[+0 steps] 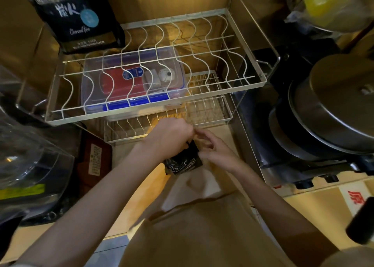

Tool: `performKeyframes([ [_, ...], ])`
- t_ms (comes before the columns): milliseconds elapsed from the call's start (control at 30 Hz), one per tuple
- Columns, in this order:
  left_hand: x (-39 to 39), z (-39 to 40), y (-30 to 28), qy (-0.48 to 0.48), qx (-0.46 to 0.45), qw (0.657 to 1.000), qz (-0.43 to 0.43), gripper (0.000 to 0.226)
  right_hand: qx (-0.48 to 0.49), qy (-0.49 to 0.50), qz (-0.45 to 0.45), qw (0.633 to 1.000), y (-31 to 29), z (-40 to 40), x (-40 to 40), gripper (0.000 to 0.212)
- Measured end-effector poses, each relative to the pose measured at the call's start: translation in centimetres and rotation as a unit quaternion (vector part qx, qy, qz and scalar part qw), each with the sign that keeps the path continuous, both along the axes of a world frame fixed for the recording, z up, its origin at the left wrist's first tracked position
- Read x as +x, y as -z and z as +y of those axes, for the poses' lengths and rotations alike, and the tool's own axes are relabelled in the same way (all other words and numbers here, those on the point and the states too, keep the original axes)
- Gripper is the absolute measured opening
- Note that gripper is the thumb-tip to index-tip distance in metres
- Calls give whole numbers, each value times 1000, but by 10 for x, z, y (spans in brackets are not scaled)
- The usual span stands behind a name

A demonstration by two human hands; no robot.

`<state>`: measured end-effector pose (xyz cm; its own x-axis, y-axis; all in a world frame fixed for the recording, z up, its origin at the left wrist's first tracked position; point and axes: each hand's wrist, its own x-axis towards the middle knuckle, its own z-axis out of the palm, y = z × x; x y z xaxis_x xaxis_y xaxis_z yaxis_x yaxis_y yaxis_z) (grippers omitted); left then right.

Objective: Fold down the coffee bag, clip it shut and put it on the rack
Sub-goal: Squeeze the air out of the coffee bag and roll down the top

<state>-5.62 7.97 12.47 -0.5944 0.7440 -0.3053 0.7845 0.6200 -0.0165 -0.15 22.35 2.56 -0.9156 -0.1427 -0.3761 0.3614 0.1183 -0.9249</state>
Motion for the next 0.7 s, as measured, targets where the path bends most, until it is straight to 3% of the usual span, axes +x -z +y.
performKeyframes([
  [100, -4, -2, -8, -22, 94, 994, -48, 15, -10, -96, 29, 995, -13, -4, -5, 78],
  [167, -2, -8, -13, -62, 200, 973, -92, 17, 28, -89, 50, 994, -15, -11, -10, 62],
  [233, 2, -21, -15, -116, 297, 939, -132, 36, 41, -71, 59, 995, -15, -15, -13, 46],
  [400, 11, -89, 17, -266, 288, 853, -345, 103, 50, -68, 49, 995, -12, -11, -15, 46],
  [467, 20, -108, 40, -310, 303, 803, -410, 113, 51, -62, 33, 996, -11, -11, -15, 42],
  [533, 33, -111, 61, -343, 331, 762, -439, 99, 51, -47, 27, 997, -10, -11, -16, 36],
  [600, 45, -101, 80, -368, 358, 747, -421, 80, 56, -35, 26, 997, -11, -9, -18, 34],
  [700, 56, -83, 96, -406, 471, 731, -282, 53, 76, -62, 35, 995, -18, -5, -22, 32],
])
